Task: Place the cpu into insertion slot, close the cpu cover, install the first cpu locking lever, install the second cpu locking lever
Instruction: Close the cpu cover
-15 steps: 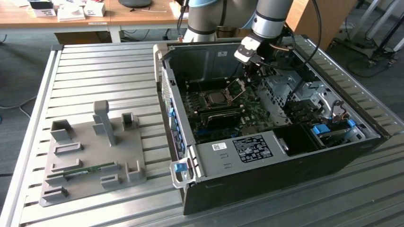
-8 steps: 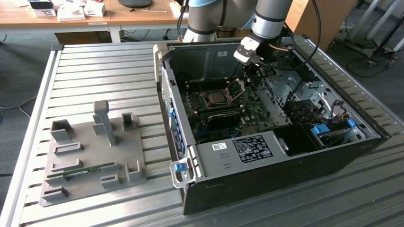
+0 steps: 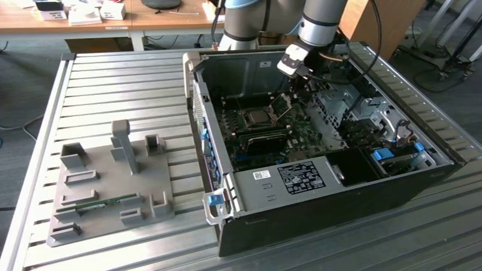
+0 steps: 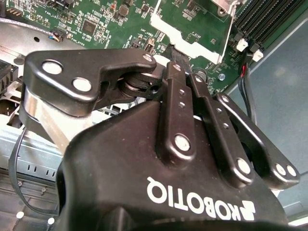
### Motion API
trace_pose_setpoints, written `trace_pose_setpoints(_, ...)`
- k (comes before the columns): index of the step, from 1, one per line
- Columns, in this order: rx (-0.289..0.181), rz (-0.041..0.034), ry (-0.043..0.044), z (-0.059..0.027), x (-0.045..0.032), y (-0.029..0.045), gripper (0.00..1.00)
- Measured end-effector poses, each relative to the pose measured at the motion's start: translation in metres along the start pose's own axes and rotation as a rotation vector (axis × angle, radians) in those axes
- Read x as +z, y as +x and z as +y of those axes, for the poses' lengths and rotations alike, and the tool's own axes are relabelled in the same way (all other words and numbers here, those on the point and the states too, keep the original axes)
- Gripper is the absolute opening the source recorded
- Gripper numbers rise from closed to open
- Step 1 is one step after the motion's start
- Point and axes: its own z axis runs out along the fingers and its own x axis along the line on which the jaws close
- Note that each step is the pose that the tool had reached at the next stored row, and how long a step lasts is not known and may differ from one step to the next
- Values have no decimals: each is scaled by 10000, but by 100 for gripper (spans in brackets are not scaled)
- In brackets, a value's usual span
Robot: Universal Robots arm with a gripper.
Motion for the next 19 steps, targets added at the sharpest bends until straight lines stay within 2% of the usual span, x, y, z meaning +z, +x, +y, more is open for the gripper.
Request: trace_pose_setpoints(19,0,-2,1,-69,8,-1,11)
